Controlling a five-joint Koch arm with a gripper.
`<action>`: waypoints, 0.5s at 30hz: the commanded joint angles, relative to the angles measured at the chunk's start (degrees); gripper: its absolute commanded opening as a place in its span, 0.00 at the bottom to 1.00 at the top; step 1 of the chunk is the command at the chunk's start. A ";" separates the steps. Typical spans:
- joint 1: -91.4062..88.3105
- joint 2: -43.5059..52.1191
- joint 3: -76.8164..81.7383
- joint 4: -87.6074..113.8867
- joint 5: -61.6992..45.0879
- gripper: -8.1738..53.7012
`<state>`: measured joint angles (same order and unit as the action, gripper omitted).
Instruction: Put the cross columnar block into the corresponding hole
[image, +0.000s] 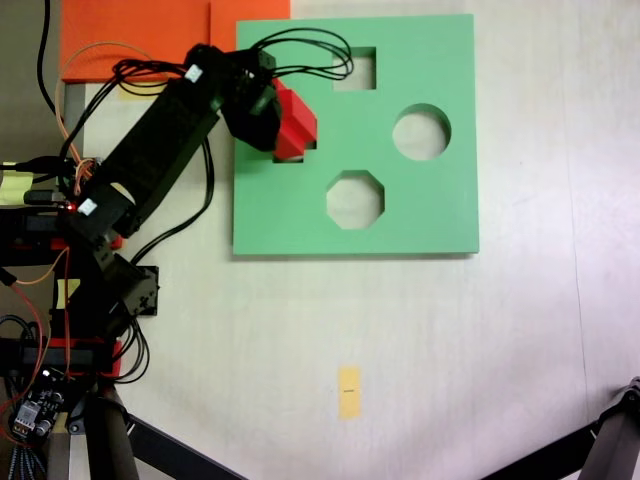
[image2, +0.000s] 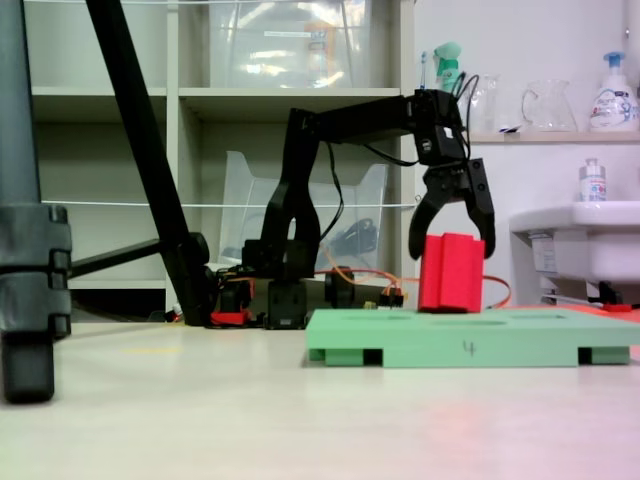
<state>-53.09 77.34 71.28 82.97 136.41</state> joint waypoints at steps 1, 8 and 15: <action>-1.76 1.14 -0.53 0.53 1.41 0.51; -2.55 0.70 -0.53 2.72 1.58 0.51; -2.55 0.97 -0.53 3.43 1.67 0.51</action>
<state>-54.14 76.55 71.28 84.90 137.55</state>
